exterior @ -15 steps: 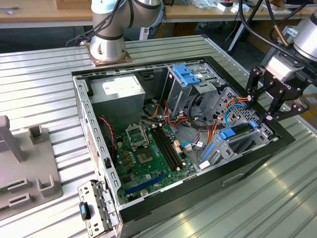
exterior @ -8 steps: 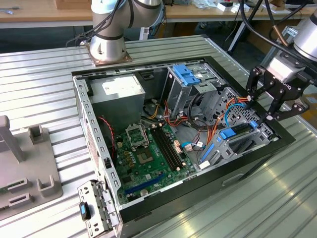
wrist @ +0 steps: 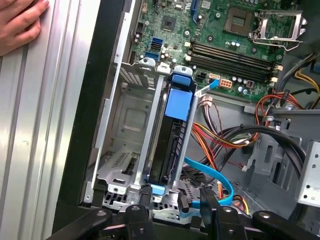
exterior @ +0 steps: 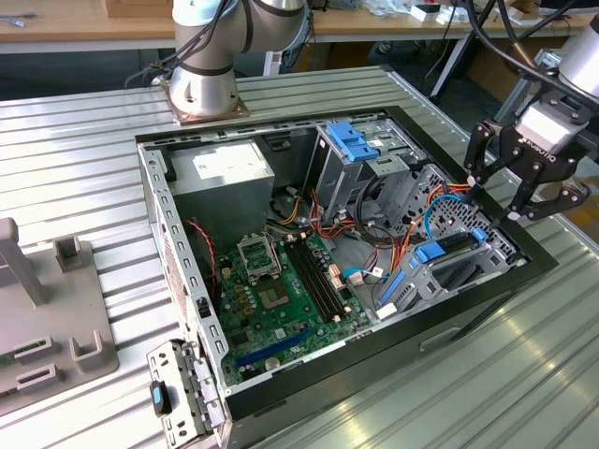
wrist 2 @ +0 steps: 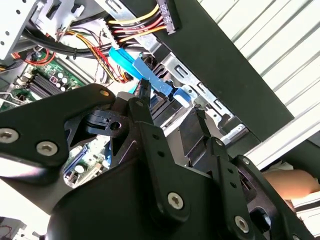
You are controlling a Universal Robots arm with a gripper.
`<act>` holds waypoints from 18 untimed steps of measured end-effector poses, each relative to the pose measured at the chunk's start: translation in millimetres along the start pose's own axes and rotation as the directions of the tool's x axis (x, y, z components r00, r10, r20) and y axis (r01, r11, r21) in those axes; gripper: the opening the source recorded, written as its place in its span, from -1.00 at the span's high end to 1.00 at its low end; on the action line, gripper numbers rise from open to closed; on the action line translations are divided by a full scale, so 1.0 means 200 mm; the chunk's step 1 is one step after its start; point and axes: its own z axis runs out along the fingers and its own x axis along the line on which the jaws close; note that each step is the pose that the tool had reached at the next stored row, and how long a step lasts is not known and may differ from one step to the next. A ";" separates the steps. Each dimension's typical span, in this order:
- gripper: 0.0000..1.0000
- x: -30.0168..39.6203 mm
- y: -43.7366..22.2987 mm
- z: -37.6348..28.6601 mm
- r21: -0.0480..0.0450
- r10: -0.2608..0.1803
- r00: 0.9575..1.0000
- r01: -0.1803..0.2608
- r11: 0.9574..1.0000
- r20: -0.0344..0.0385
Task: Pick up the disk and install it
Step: 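Insert the first disk wire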
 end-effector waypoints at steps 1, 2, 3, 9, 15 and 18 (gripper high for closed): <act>-0.01 0.000 0.000 -0.001 0.000 -0.003 1.000 0.003 1.000 0.000; -0.01 0.000 0.000 -0.001 0.000 -0.004 1.000 0.004 1.000 0.000; -0.01 0.000 0.000 -0.001 0.000 -0.005 1.000 0.005 1.000 0.000; -0.01 0.000 -0.003 -0.003 0.000 -0.093 0.996 0.093 0.996 0.004; -0.01 0.000 -0.003 -0.003 0.000 -0.227 0.974 0.227 0.974 0.005; -0.01 0.001 -0.006 -0.011 0.000 -0.283 0.959 0.283 0.959 0.007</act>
